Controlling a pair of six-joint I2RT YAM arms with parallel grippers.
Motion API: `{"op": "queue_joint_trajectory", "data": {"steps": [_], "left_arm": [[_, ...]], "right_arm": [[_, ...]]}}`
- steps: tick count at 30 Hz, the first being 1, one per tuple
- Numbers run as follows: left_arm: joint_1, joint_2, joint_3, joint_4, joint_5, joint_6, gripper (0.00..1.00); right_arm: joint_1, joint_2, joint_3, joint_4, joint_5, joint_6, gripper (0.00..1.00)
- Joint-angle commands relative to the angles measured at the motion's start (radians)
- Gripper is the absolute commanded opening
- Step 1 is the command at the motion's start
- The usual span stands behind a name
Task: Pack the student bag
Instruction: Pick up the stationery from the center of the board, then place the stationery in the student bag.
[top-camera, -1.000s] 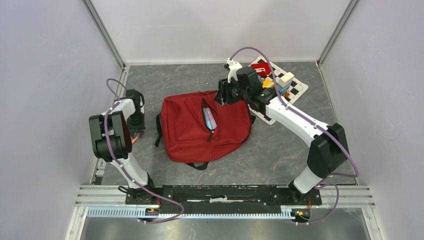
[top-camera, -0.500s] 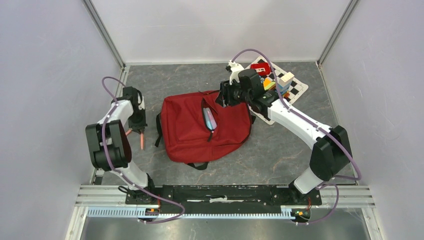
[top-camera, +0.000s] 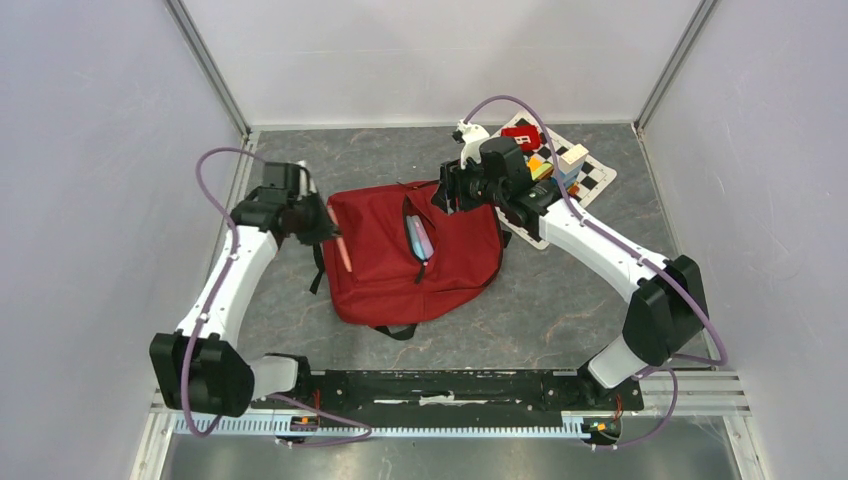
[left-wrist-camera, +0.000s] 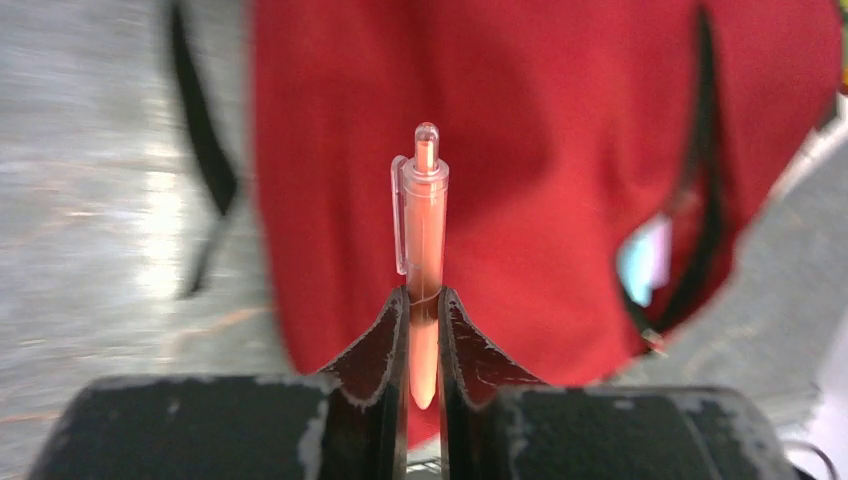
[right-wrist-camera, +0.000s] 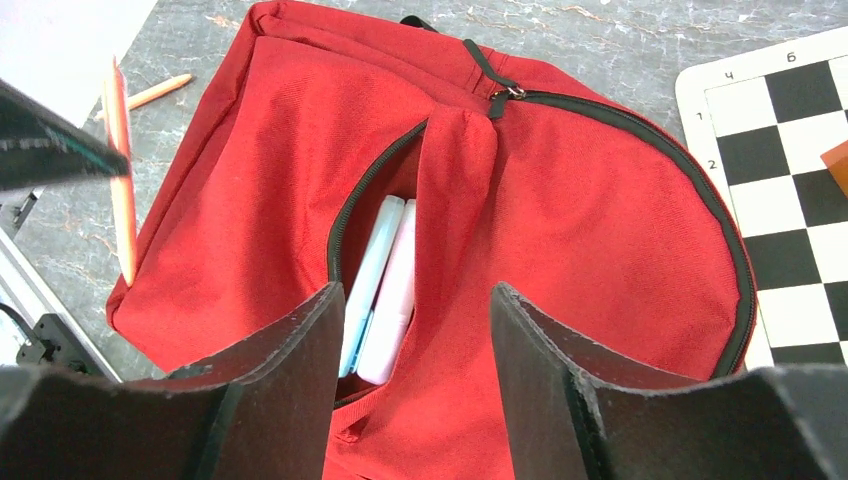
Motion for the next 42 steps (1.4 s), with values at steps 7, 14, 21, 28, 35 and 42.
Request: {"op": "queue_joint_trajectory", "data": {"steps": [7, 14, 21, 28, 35, 42], "left_arm": [[-0.375, 0.06, 0.066, 0.144, 0.097, -0.429, 0.02], [-0.465, 0.16, 0.118, 0.291, 0.037, -0.491, 0.02], [-0.476, 0.251, 0.186, 0.305, -0.052, -0.455, 0.02], [-0.476, 0.306, 0.203, 0.281, -0.128, -0.406, 0.02], [-0.491, 0.347, 0.18, 0.272, -0.07, -0.423, 0.02], [-0.493, 0.355, 0.226, 0.211, -0.05, -0.359, 0.42]], "right_arm": [[-0.004, -0.087, -0.033, 0.025, 0.028, -0.022, 0.63], [-0.003, -0.151, -0.098, 0.043, 0.049, -0.009, 0.63], [-0.002, -0.179, -0.112, 0.05, 0.058, -0.01, 0.63], [-0.003, -0.182, -0.113, 0.055, 0.056, -0.011, 0.63], [-0.004, -0.182, -0.11, 0.055, 0.055, -0.014, 0.63], [-0.004, -0.181, -0.112, 0.055, 0.056, -0.016, 0.63]]}}
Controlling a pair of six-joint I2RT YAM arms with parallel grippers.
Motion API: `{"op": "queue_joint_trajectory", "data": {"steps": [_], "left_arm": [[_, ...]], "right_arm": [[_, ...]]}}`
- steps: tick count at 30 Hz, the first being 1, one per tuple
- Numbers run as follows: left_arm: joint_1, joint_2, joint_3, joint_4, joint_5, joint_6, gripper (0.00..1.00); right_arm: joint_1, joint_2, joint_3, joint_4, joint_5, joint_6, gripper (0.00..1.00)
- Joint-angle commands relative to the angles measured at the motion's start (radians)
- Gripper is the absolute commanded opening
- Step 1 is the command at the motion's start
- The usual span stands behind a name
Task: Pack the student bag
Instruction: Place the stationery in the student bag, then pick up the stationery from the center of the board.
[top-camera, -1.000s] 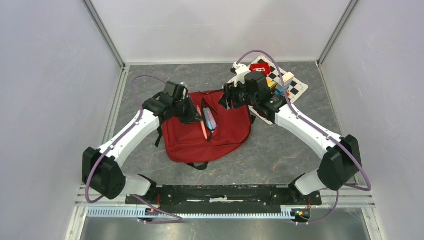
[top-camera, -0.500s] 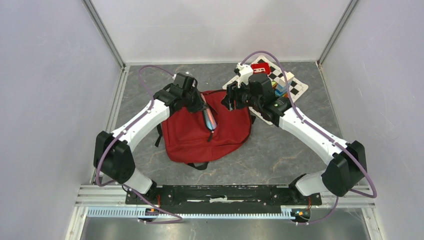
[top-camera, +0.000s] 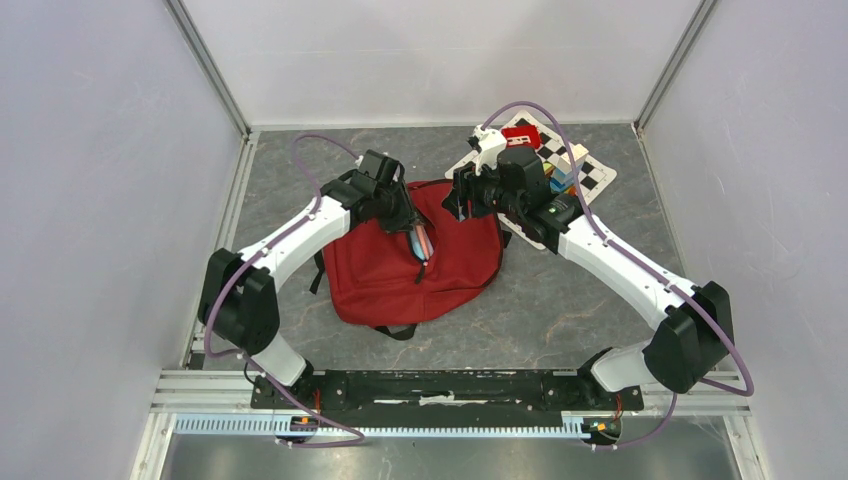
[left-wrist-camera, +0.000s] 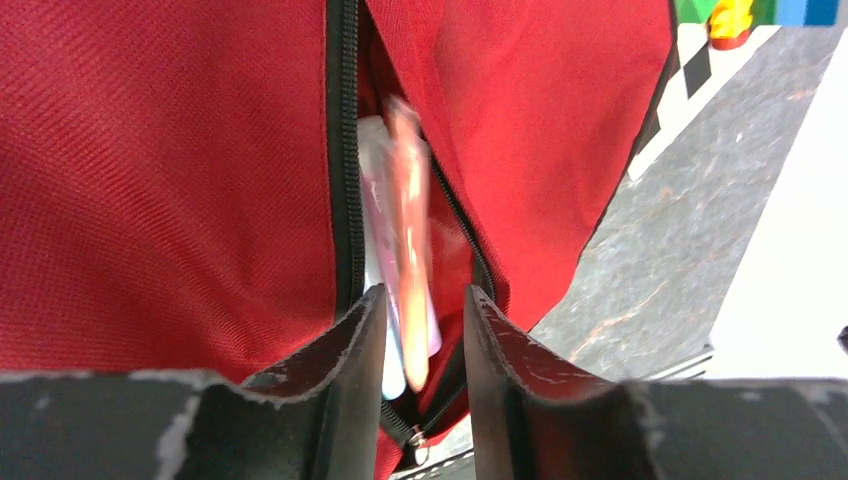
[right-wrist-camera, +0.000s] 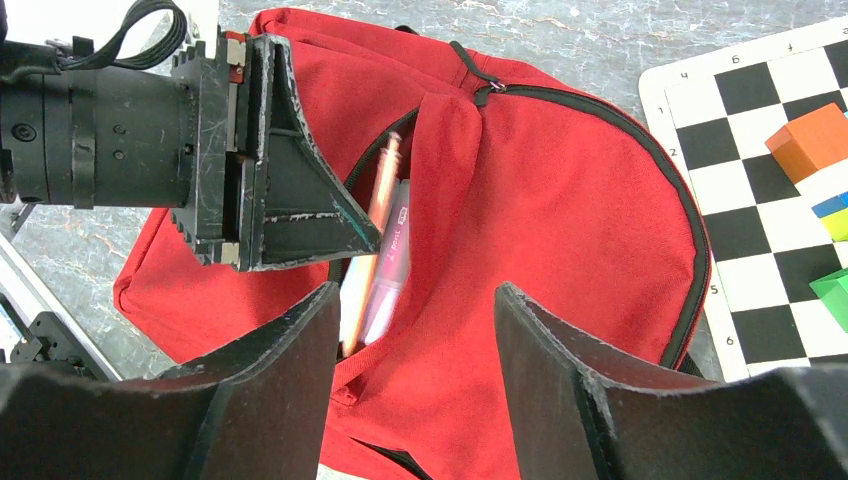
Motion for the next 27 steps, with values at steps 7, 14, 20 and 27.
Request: {"op": "queue_joint_trajectory", "data": {"steps": [7, 14, 20, 27], "left_arm": [[0.052, -0.079, 0.129, -0.223, -0.147, 0.235, 0.91], [0.374, -0.168, 0.044, -0.293, -0.244, 0.478, 0.95], [0.641, -0.095, -0.045, -0.267, -0.451, 0.706, 0.96], [0.831, -0.028, -0.142, -0.106, -0.432, 0.882, 0.95]], "right_arm": [[-0.004, -0.033, -0.006, 0.047, 0.022, -0.003, 0.63], [-0.005, -0.03, -0.007, 0.045, 0.025, -0.009, 0.64], [-0.007, -0.012, -0.003, 0.046, 0.009, -0.006, 0.64], [-0.006, 0.026, 0.017, 0.029, -0.013, -0.001, 0.64]]}}
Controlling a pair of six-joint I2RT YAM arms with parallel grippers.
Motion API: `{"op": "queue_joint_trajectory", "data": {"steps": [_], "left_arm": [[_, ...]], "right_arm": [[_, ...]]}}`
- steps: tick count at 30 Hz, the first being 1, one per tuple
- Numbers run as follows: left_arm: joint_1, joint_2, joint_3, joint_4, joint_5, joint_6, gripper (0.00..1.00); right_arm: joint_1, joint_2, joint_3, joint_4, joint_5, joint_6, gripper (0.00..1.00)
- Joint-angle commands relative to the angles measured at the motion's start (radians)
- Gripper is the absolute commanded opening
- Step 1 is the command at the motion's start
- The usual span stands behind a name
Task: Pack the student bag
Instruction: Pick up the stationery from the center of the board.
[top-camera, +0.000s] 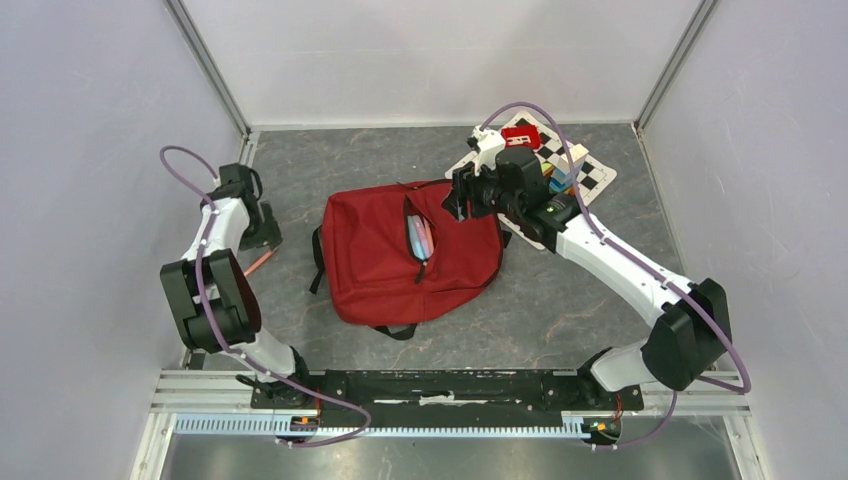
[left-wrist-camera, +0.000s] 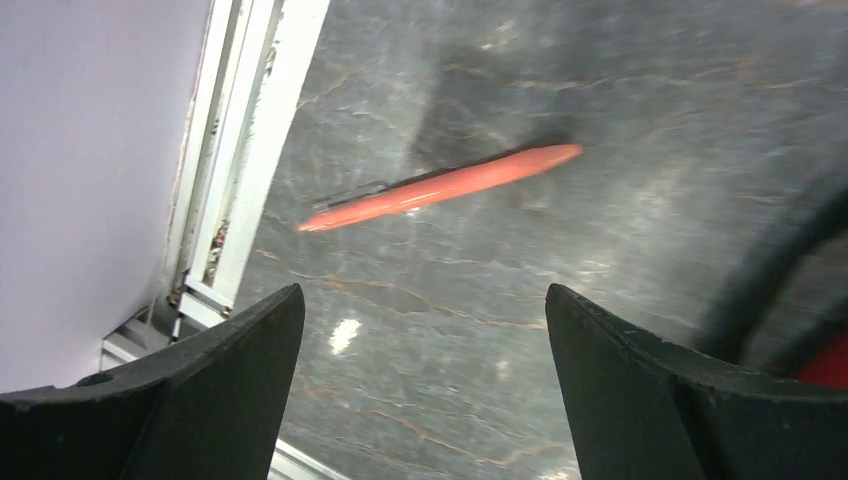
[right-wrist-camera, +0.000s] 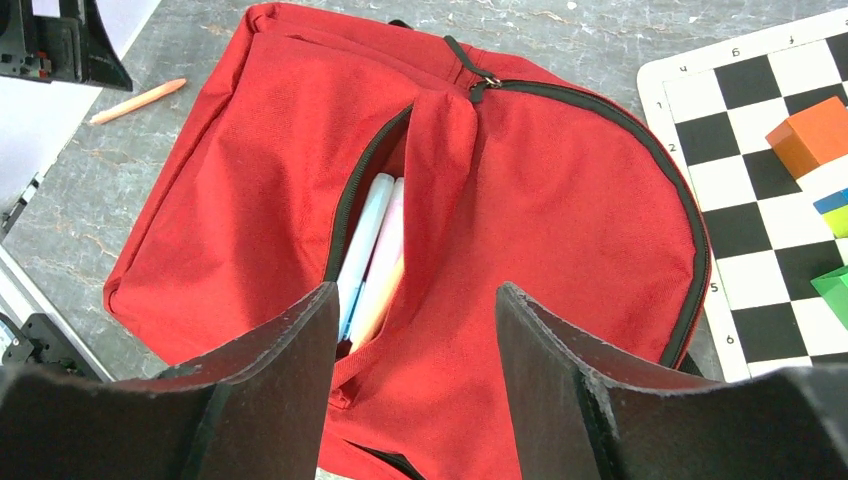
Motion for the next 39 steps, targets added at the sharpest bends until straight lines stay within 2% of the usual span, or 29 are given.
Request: {"op": "queue_joint_trajectory", "data": {"steps": [1, 5, 10, 21, 23, 29, 36, 39], "left_arm": [[0.079, -0.004, -0.058, 0.134, 0.017, 0.222, 0.95], [0.121, 0.068, -0.066, 0.162, 0.091, 0.317, 0.94], [0.137, 0.159, -0.032, 0.166, 0.179, 0.333, 0.92], [0.139, 0.299, 0.032, 0.132, 0.199, 0.336, 0.89], [0.139, 0.323, 0.053, 0.113, 0.21, 0.326, 0.83], [0.138, 0.308, 0.022, 0.108, 0.24, 0.29, 0.54], [0.138, 0.318, 0.015, 0.097, 0.267, 0.217, 0.29], [0.138, 0.332, 0.015, 0.078, 0.253, 0.21, 0.23]], "right_arm": [[-0.005, 0.025, 0.025, 0.016, -0.014, -0.003, 0.64], [-0.005, 0.058, 0.047, -0.019, -0.012, -0.007, 0.63], [-0.004, 0.094, 0.07, -0.052, -0.014, -0.001, 0.63], [-0.003, 0.135, 0.136, -0.104, 0.013, -0.009, 0.62], [-0.003, 0.144, 0.143, -0.107, 0.013, -0.011, 0.62], [-0.003, 0.153, 0.15, -0.11, 0.016, -0.006, 0.61], [-0.003, 0.149, 0.147, -0.115, 0.023, -0.023, 0.61], [-0.003, 0.148, 0.143, -0.113, 0.016, -0.019, 0.61]]}}
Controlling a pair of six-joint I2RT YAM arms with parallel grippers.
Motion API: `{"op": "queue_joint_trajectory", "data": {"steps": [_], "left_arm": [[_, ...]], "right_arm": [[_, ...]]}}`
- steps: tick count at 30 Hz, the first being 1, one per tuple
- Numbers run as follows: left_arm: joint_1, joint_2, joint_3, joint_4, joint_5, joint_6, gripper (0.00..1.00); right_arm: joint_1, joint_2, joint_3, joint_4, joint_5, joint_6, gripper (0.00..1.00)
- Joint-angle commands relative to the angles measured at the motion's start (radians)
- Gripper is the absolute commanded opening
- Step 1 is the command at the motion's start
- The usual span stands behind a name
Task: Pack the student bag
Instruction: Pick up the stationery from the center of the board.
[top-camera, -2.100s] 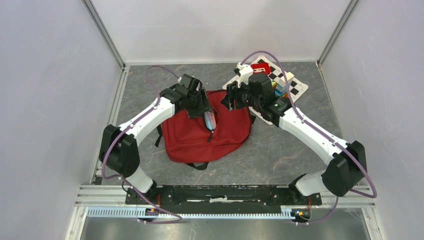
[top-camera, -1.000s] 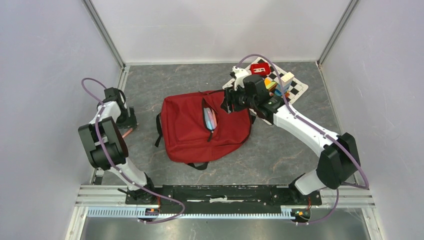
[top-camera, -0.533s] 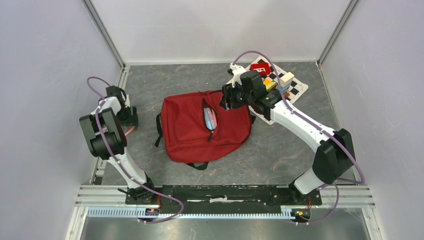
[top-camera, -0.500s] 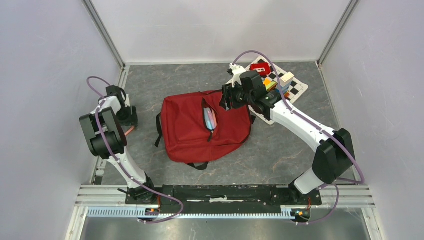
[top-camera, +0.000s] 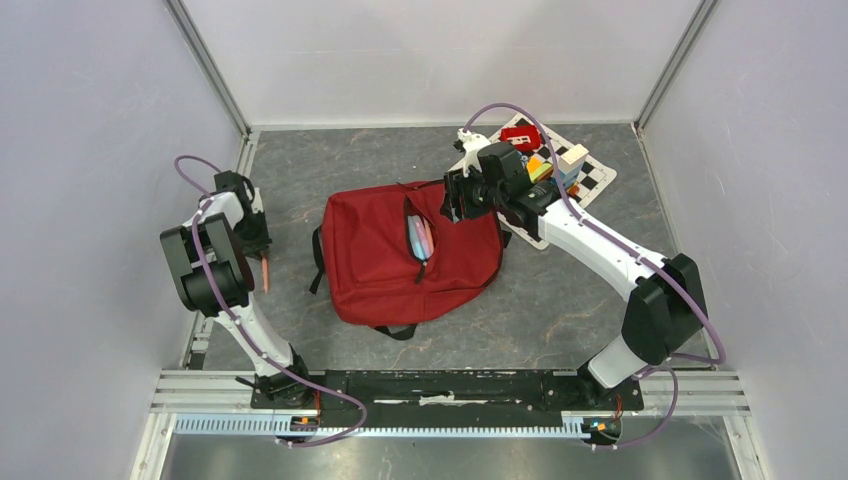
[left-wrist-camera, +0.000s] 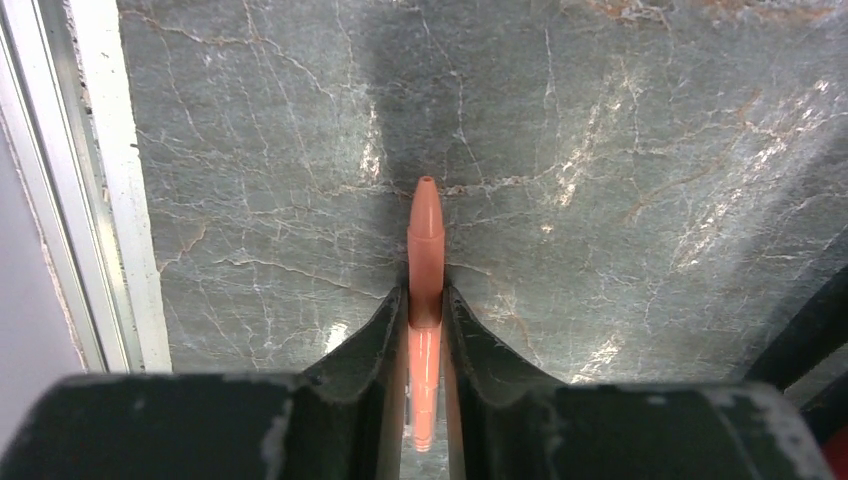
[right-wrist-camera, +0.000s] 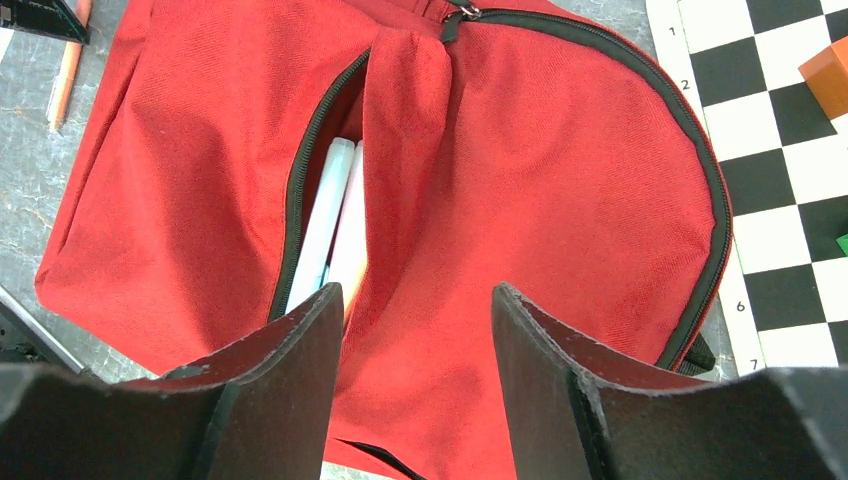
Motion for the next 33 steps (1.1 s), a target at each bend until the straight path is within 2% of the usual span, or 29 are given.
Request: {"op": "queue_joint_trajectory", "data": {"steps": [1, 7, 15, 21, 25, 29, 33], "left_arm": [[0.006, 0.054, -0.032, -0.023, -0.021, -0.046, 0.21], [0.005, 0.031, -0.02, -0.036, -0.01, -0.083, 0.02], [0.005, -0.179, -0.022, -0.056, 0.118, -0.242, 0.02], [-0.023, -0.379, -0.028, -0.051, 0.309, -0.4, 0.02], [-0.144, -0.508, -0.012, -0.058, 0.337, -0.517, 0.02], [-0.362, -0.576, -0.006, -0.02, 0.319, -0.67, 0.02], [-0.592, -0.584, -0.049, 0.142, 0.28, -0.86, 0.02]], "right_arm": [[-0.002, -0.007, 0.036, 0.015, 0.005, -0.011, 0.61], [-0.002, -0.032, 0.01, 0.022, 0.024, -0.013, 0.61], [-0.003, -0.052, 0.019, 0.022, 0.054, -0.026, 0.61], [-0.003, -0.078, -0.004, 0.03, 0.062, -0.042, 0.61], [-0.002, -0.095, -0.03, 0.043, 0.064, -0.05, 0.61], [-0.002, -0.111, -0.045, 0.053, 0.062, -0.056, 0.61], [-0.002, -0.138, -0.077, 0.077, 0.064, -0.049, 0.61]]}}
